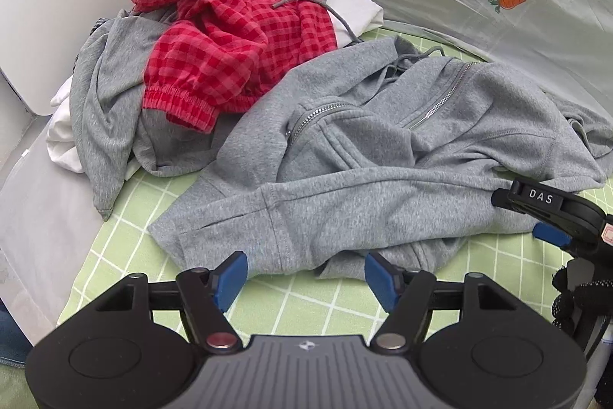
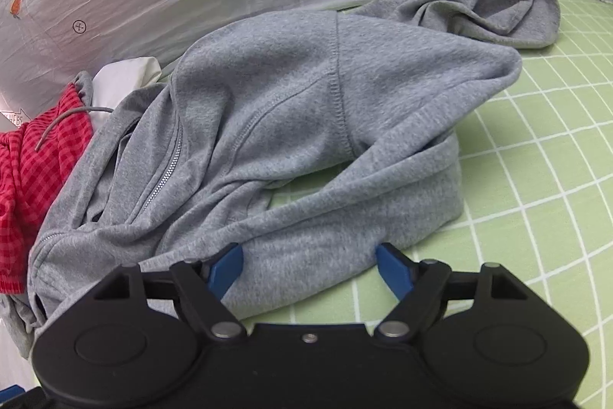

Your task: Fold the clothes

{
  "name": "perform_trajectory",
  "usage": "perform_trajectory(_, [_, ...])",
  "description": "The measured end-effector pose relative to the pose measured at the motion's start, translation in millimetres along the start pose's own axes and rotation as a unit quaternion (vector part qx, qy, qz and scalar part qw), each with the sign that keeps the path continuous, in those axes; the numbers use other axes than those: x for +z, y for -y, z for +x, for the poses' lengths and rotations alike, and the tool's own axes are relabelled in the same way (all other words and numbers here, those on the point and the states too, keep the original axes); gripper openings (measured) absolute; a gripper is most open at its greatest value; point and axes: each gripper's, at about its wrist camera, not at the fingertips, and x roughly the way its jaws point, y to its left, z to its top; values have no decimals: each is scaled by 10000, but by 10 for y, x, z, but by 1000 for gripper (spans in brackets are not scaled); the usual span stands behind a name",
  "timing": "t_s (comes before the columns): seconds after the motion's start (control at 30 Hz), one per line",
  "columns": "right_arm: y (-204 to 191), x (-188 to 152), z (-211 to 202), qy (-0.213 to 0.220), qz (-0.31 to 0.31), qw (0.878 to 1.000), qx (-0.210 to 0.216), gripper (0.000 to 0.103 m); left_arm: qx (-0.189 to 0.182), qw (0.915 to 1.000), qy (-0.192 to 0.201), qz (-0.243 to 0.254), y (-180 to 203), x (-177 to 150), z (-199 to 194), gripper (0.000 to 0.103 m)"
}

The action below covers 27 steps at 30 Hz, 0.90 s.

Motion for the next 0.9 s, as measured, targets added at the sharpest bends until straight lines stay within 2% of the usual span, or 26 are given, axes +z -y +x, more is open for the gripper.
perform_trajectory(0.03, [-9,-7,4,46,-146,9999,-58,72,6,10000,-30,2,-2,-17,4,69])
perform_trajectory(0.07, [-2,-15,6,123,-302,9993,-162,55,5,10000,-59,3,-1,-32,10,69])
perform_trajectory(0.1, [14,-29,3,194,-433,9985,-283,44,5,10000,-88,4,0,-47,15,69])
perform_trajectory(0.13, [67,-34,-4,235,-493,9980,-315,23,-4,9999,-104,10,7,-56,20,69])
perform_trajectory(0.17, [134,-35,-10,268,-528,9978,-309,14,-21,9999,-107,19,17,-59,21,69])
perform_trajectory(0.23, [292,-19,-38,244,-419,9987,-180,11,-65,9999,-98,44,40,-58,19,69])
perform_trajectory(0.4, [677,36,-96,365,-440,9961,-665,8,-161,9998,-30,127,86,-50,-4,69])
perform_trajectory(0.5, [1058,208,-164,515,-211,9891,-1364,5,-179,9998,-33,122,73,-63,-3,69])
perform_trajectory(0.57, [1361,344,-199,626,-20,9813,-1821,2,-184,9998,-60,96,54,-77,9,69])
perform_trajectory(0.63, [1616,471,-259,743,107,9650,-2514,0,-171,9998,-98,67,28,-88,30,69])
perform_trajectory(0.7, [1814,571,-324,718,247,9523,-2955,0,-150,9998,-140,22,-3,-93,58,69])
perform_trajectory(0.73, [1879,600,-359,662,355,9504,-3019,0,-140,9998,-155,1,-18,-93,72,69])
perform_trajectory(0.8, [1747,537,-410,634,237,9620,-2645,3,-115,9998,-182,-49,-49,-86,101,69])
perform_trajectory(0.83, [1661,496,-434,629,146,9681,-2422,10,-95,9997,-201,-83,-70,-78,122,69])
perform_trajectory(0.87, [1574,455,-458,623,54,9735,-2198,25,-70,9997,-225,-120,-91,-69,144,69])
perform_trajectory(0.9, [1418,387,-453,591,-94,9782,-1988,32,-42,9996,-251,-152,-108,-61,165,69])
